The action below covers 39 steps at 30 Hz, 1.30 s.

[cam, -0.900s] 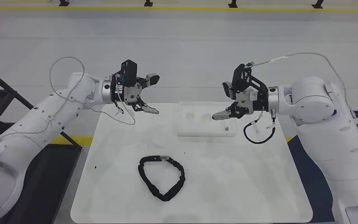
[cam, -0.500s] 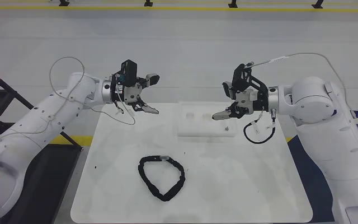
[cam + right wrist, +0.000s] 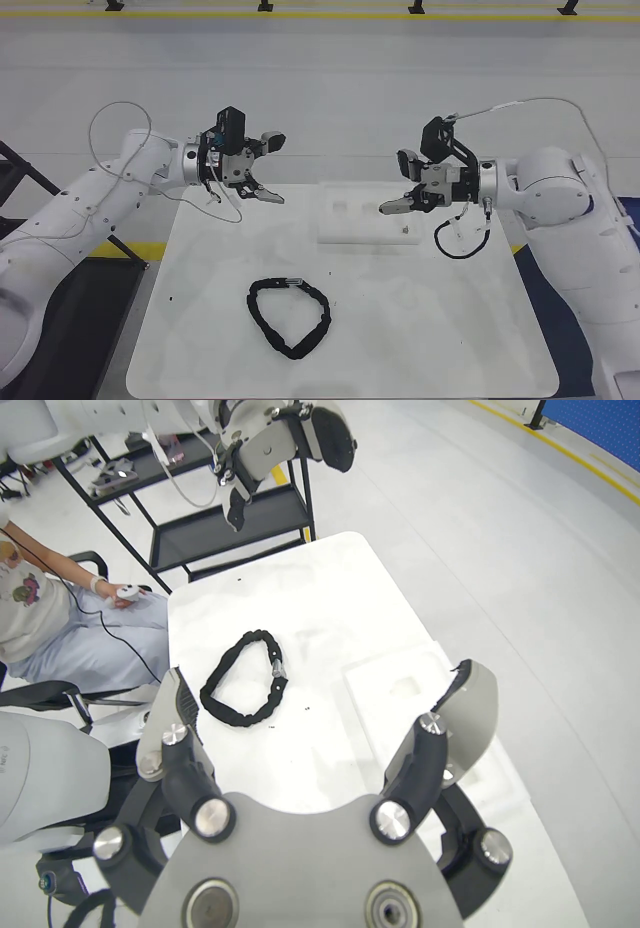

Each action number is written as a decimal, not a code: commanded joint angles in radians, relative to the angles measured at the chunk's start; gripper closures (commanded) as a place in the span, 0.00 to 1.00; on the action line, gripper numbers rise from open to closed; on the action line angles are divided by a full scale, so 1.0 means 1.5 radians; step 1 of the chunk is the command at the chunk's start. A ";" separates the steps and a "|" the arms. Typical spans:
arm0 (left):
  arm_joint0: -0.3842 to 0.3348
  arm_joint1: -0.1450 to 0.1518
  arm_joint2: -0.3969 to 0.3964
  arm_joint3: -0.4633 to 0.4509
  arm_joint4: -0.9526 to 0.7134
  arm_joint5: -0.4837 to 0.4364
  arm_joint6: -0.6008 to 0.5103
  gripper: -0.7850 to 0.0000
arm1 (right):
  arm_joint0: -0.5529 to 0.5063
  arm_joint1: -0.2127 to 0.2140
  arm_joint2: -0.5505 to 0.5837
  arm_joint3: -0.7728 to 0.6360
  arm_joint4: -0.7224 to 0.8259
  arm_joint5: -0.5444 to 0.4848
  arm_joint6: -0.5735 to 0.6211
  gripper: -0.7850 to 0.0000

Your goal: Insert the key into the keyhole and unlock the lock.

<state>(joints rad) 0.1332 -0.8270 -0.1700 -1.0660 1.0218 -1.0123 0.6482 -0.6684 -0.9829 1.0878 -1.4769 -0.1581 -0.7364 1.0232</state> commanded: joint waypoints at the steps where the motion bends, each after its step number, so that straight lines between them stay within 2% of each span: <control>1: 0.000 0.000 0.000 0.000 0.000 0.000 0.000 0.00 | 0.003 -0.002 -0.012 0.028 -0.007 0.000 -0.007 0.00; 10: 0.000 0.000 0.000 0.000 0.000 0.000 0.000 0.00 | 0.033 -0.025 -0.100 0.152 -0.048 0.065 -0.015 0.00; 13: 0.000 0.000 0.000 0.000 0.000 0.000 0.000 0.00 | 0.043 -0.033 -0.125 0.184 -0.059 0.108 -0.012 0.00; 18: 0.000 0.000 0.000 0.000 0.000 0.000 0.000 0.00 | 0.049 -0.044 -0.150 0.225 -0.063 0.239 0.007 0.00; 21: 0.000 0.000 0.000 0.000 0.000 0.000 0.000 0.00 | 0.046 -0.049 -0.160 0.242 -0.049 0.286 0.021 0.00; 27: 0.000 0.000 0.000 0.000 0.000 0.000 0.000 0.00 | 0.052 -0.060 -0.190 0.270 -0.086 0.352 0.027 0.00; 33: 0.000 0.000 0.000 0.000 0.000 0.000 0.000 0.00 | 0.070 -0.082 -0.232 0.311 -0.118 0.415 0.011 0.00; 39: 0.000 0.000 0.000 0.000 0.000 0.000 0.000 0.00 | 0.098 -0.110 -0.268 0.374 -0.127 0.435 0.001 0.00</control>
<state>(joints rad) 0.1332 -0.8270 -0.1700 -1.0660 1.0218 -1.0123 0.6482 -0.5274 -1.1421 0.6916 -0.9331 -0.3510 -0.0873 1.0261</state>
